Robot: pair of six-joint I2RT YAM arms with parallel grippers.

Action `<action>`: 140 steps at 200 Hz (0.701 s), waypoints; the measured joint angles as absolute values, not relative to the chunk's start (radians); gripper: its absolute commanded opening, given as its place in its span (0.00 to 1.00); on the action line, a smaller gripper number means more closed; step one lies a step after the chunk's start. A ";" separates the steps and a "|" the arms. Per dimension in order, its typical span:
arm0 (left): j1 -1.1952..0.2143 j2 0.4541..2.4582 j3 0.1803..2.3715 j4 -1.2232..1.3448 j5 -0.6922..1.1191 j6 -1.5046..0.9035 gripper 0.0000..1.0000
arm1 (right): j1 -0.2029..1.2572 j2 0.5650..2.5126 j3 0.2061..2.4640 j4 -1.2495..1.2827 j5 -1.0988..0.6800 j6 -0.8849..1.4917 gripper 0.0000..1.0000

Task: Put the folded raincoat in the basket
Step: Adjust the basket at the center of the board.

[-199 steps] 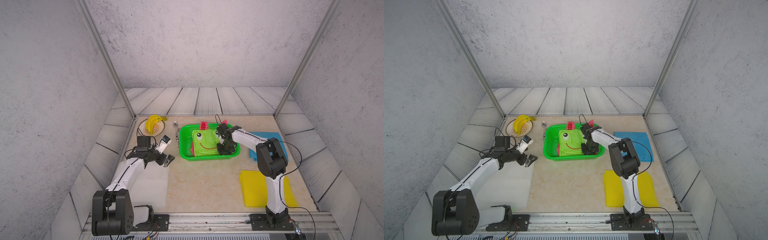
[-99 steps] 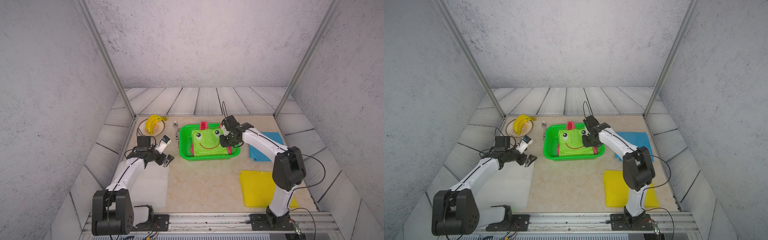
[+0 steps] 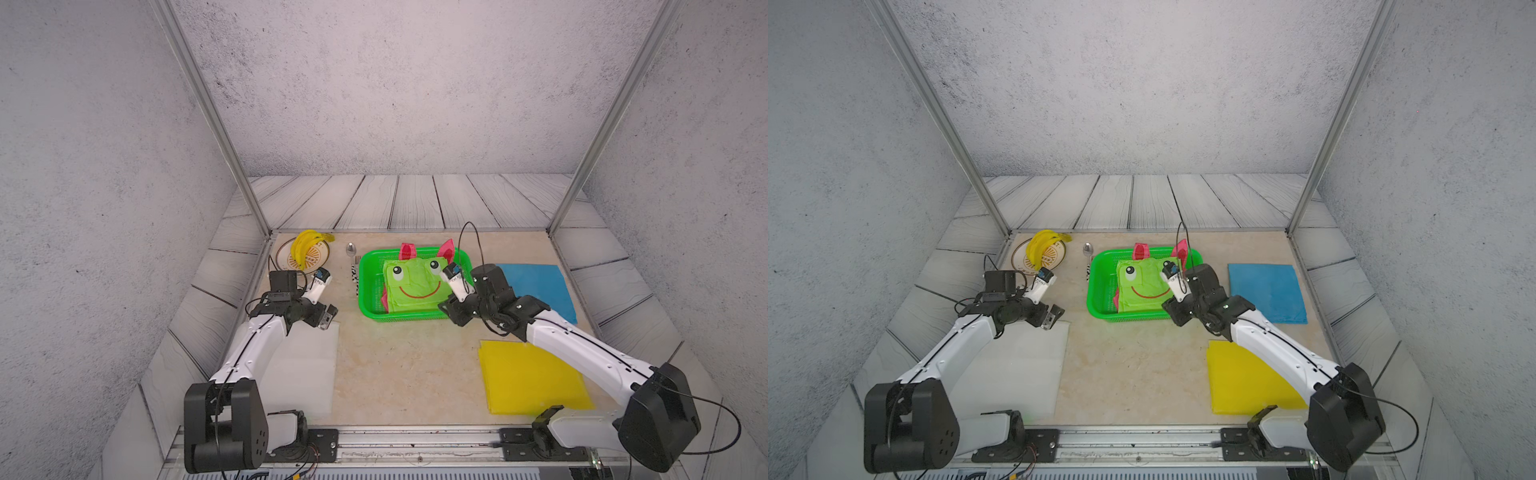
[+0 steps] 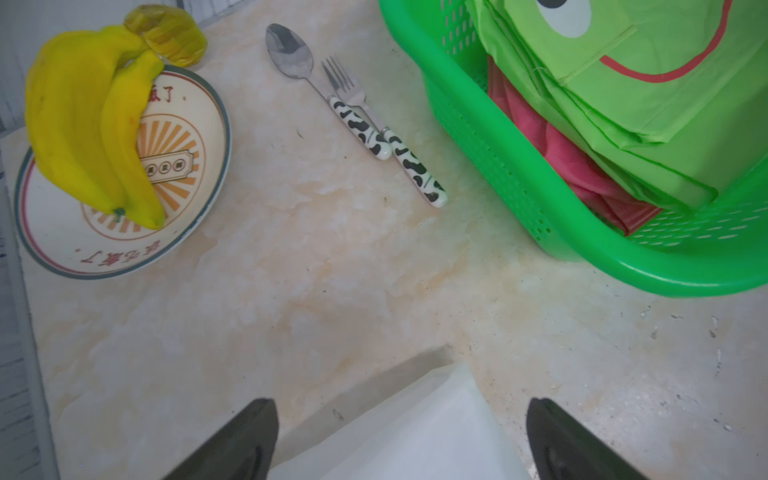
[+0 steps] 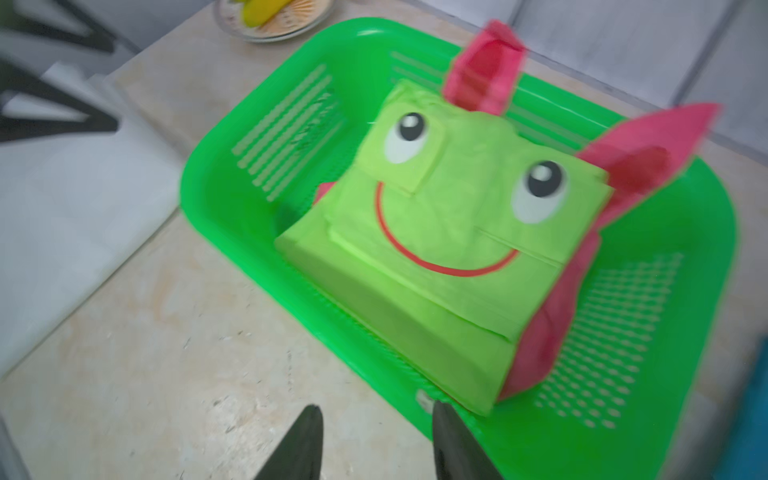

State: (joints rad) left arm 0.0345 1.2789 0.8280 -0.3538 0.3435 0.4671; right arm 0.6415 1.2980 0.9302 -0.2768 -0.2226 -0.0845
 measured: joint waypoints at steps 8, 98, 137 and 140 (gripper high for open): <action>0.039 1.279 0.842 -0.361 0.322 0.470 1.00 | 0.684 1.299 0.911 -0.247 -0.251 -0.141 0.53; 0.179 1.277 0.942 -0.533 0.124 0.491 0.99 | 0.966 1.616 0.928 0.054 -0.369 -0.421 0.63; 0.210 1.285 0.945 -0.628 0.083 0.470 0.99 | 1.033 1.779 1.044 0.090 -0.344 -0.387 0.63; 0.213 1.289 0.947 -0.635 0.079 0.466 1.00 | 1.039 1.792 1.056 0.095 -0.337 -0.379 0.63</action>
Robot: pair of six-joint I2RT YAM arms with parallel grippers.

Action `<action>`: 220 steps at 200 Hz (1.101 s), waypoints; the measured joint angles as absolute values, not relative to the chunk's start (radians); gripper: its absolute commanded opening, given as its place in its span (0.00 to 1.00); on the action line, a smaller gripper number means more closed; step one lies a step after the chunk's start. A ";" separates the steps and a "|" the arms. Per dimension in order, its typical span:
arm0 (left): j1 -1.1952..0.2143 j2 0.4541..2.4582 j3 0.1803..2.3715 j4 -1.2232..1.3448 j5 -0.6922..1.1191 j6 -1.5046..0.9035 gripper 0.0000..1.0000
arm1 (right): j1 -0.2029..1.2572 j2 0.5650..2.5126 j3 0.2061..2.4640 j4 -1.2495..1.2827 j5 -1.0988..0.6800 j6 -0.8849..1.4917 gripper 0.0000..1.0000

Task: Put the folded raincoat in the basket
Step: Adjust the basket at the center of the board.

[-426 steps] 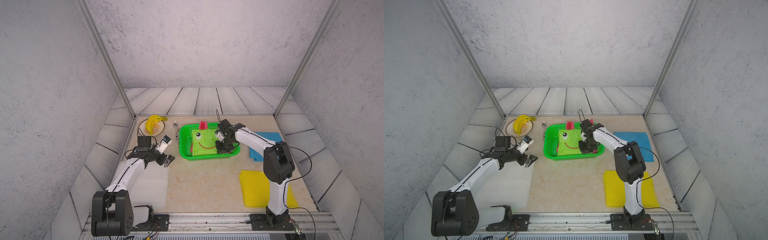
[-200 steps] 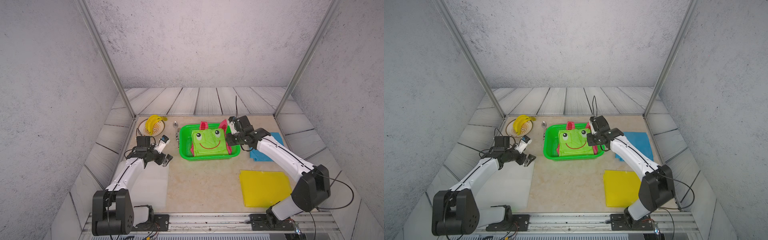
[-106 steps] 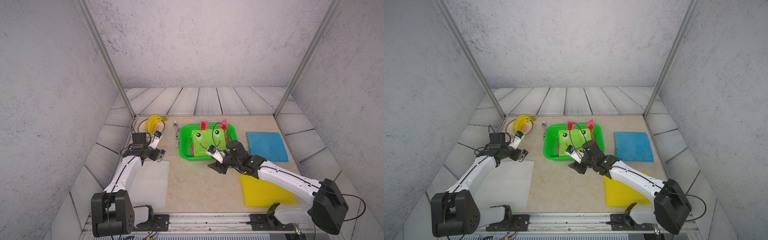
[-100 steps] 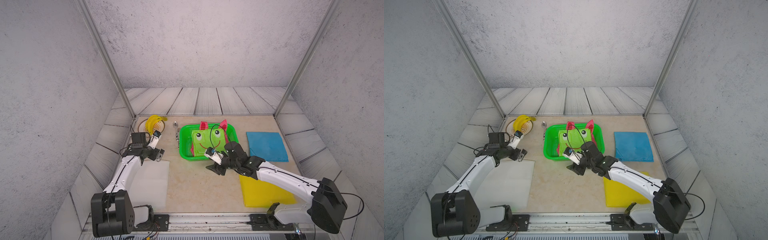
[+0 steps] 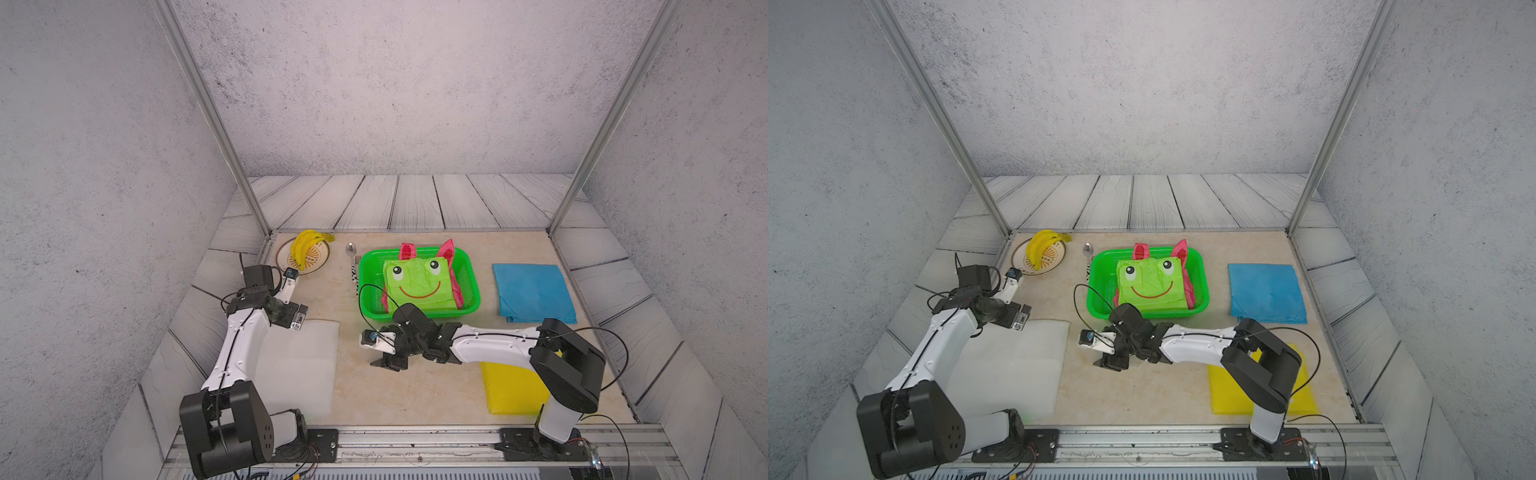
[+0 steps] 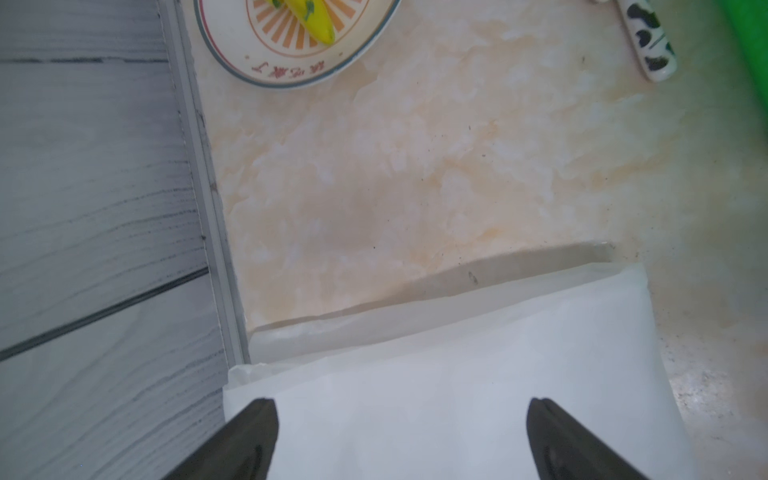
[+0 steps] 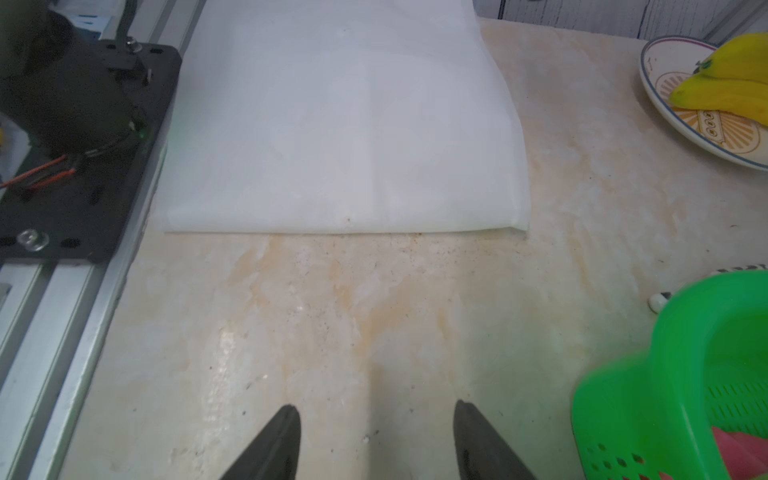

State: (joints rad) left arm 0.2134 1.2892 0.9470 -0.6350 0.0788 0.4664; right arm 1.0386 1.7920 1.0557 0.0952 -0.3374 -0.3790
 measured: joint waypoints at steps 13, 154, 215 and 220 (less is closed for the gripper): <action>0.239 1.335 0.971 -0.671 0.056 0.429 0.99 | 1.060 1.840 1.097 0.110 -0.316 -0.355 0.64; 0.364 1.393 0.889 -0.739 -0.036 0.341 1.00 | 1.094 2.123 1.402 -0.087 -0.118 -0.088 0.67; 0.366 1.357 0.794 -0.697 -0.069 0.423 1.00 | 1.062 2.207 1.578 -0.171 -0.110 0.158 0.70; 0.367 1.357 0.788 -0.696 -0.073 0.430 1.00 | 1.062 2.213 1.589 -0.171 -0.116 0.173 0.70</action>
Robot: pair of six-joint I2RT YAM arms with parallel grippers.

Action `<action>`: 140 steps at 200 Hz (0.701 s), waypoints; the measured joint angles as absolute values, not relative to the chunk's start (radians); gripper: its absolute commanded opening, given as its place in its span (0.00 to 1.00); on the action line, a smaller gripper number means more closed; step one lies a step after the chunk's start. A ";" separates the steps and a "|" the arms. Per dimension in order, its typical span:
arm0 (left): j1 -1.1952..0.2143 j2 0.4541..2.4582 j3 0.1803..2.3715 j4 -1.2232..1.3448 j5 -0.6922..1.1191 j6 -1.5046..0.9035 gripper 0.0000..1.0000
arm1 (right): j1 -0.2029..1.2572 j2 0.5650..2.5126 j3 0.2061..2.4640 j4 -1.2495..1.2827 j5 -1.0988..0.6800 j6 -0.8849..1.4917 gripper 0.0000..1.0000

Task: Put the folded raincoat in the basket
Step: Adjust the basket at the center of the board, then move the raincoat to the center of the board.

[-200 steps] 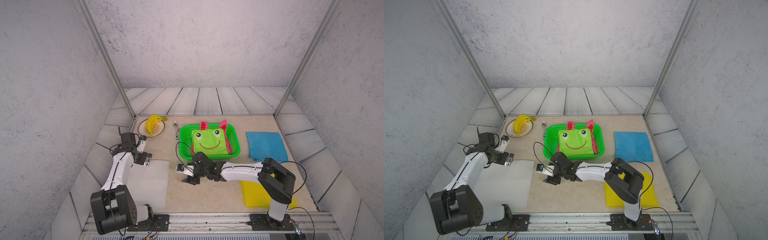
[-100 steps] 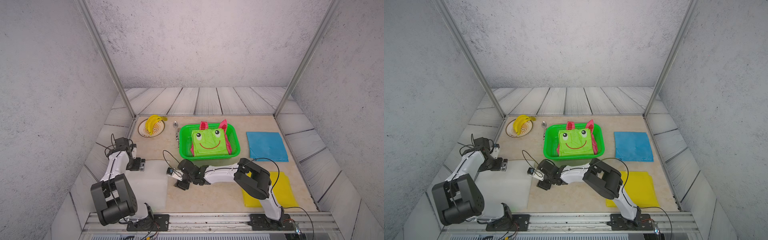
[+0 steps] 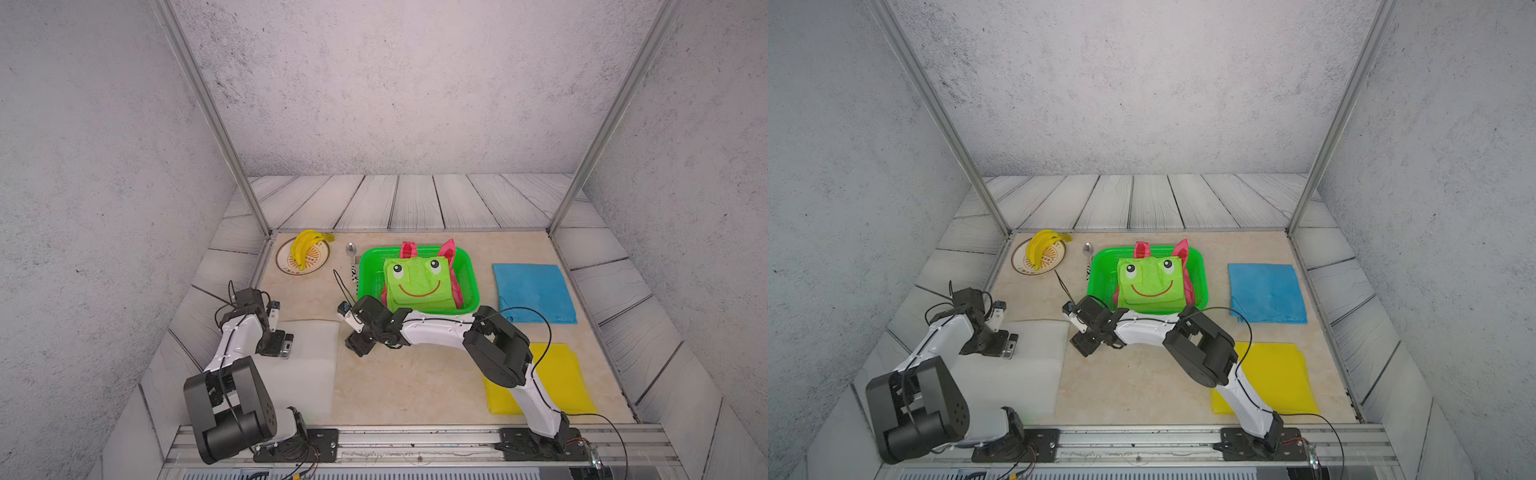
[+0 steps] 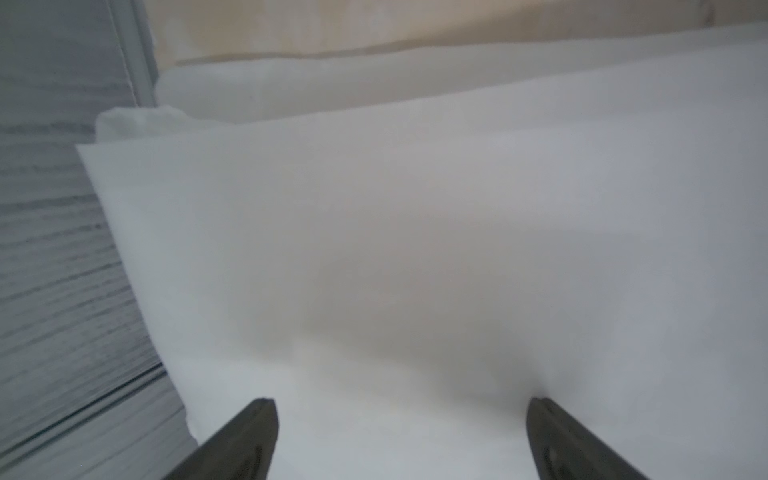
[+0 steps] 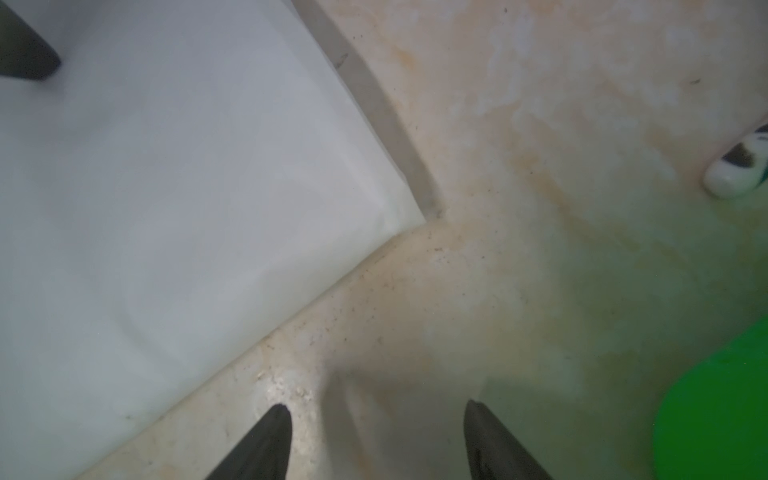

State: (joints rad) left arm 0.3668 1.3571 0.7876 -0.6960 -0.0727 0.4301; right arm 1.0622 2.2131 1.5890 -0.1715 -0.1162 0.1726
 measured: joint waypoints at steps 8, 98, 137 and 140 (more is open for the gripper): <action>0.369 1.357 0.779 -0.693 -0.078 0.439 1.00 | 1.063 2.226 1.612 -0.172 -0.126 0.194 0.70; 0.400 1.361 0.736 -0.662 -0.079 0.492 1.00 | 1.064 2.405 1.861 -0.192 -0.174 0.403 0.67; 0.415 1.361 0.740 -0.677 -0.053 0.505 0.99 | 1.052 2.455 1.928 -0.172 -0.275 0.475 0.50; 0.415 1.361 0.742 -0.680 -0.049 0.506 1.00 | 1.051 2.458 1.930 -0.170 -0.286 0.480 0.47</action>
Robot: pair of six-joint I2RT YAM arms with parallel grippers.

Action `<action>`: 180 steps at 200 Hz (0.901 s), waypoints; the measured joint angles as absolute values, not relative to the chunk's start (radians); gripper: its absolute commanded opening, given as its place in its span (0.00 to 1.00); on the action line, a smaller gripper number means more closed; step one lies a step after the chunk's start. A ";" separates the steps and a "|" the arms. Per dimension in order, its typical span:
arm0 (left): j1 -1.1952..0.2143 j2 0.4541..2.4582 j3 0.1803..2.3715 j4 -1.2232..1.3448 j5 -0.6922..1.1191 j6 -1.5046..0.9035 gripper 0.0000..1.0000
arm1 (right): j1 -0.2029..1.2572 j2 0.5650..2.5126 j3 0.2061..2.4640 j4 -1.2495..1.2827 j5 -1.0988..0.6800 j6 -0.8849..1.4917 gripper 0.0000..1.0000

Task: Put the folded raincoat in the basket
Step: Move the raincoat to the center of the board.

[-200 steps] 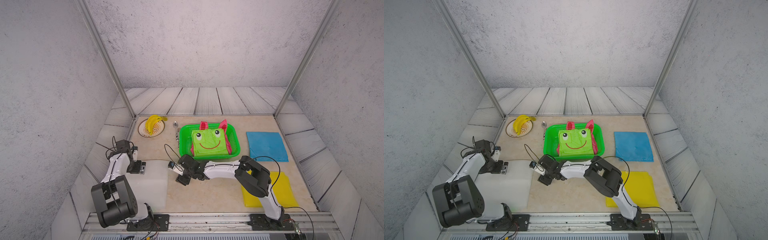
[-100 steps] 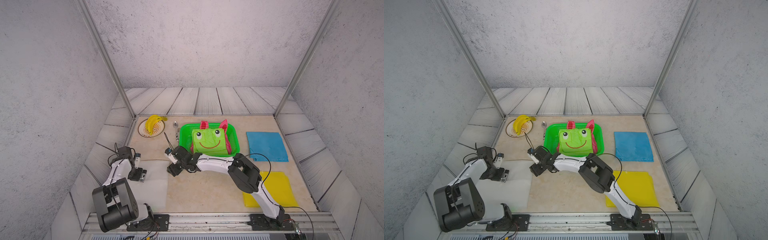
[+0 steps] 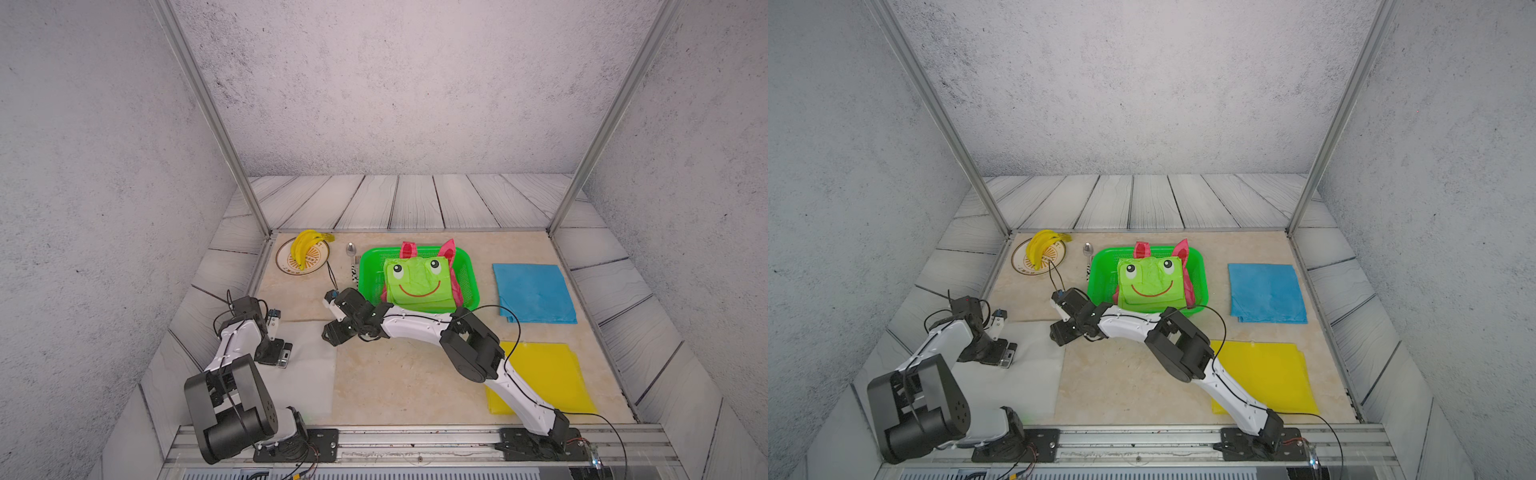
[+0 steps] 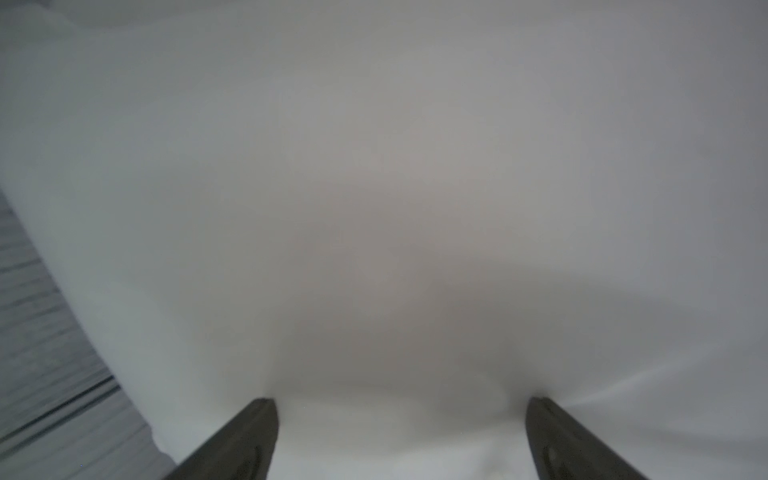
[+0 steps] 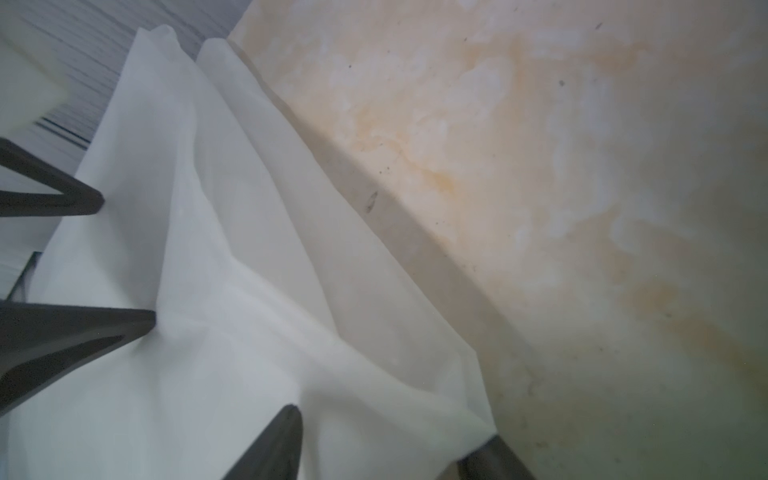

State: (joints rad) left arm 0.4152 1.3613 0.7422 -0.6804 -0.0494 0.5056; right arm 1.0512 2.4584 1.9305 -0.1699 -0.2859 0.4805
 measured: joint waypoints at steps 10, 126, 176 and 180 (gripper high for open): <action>0.417 1.361 0.749 -0.693 -0.039 0.508 1.00 | 1.050 2.464 1.932 -0.161 -0.320 0.488 0.37; 0.419 1.278 1.005 -0.971 0.239 0.539 0.99 | 1.025 2.246 1.747 -0.291 -0.366 0.319 0.00; 0.410 1.235 1.074 -1.060 0.487 0.588 0.99 | 1.021 2.002 1.516 -0.393 -0.223 0.145 0.00; 0.408 1.234 1.077 -1.064 0.500 0.588 1.00 | 1.021 1.988 1.496 -0.399 -0.215 0.134 0.00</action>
State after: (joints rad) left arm 0.4076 1.2339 1.0767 -1.0637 0.5003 0.5880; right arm 1.0206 1.9884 1.4963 -0.3988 -0.2146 0.1345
